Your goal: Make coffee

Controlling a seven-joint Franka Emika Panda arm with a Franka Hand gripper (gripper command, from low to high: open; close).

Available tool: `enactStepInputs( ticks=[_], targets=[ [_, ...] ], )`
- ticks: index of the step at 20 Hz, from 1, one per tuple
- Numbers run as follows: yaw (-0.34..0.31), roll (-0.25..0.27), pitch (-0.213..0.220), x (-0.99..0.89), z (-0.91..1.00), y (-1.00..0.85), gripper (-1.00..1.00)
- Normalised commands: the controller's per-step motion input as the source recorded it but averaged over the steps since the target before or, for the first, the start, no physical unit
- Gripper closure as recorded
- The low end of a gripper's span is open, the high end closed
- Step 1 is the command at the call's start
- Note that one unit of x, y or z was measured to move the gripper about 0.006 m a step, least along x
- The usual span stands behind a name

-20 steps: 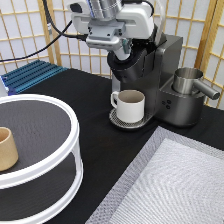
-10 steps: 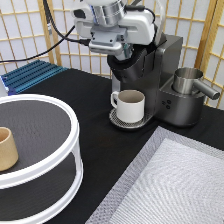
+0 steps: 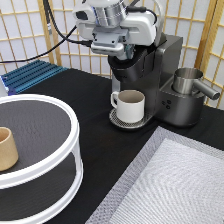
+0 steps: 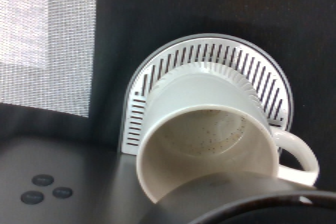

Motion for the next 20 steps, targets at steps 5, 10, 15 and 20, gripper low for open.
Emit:
enactStepInputs(
  ticks=[5, 10, 15, 20],
  targets=[
    [-0.009, -0.030, -0.102, -0.14, 0.05, 0.05, -1.00],
    [-0.033, -0.001, -0.109, -0.37, 0.03, -0.35, -1.00],
    [-0.064, 0.018, -0.095, -0.40, 0.00, -0.74, -1.00],
    [-0.085, 0.024, -0.071, -0.53, 0.49, -0.27, -1.00]
  ],
)
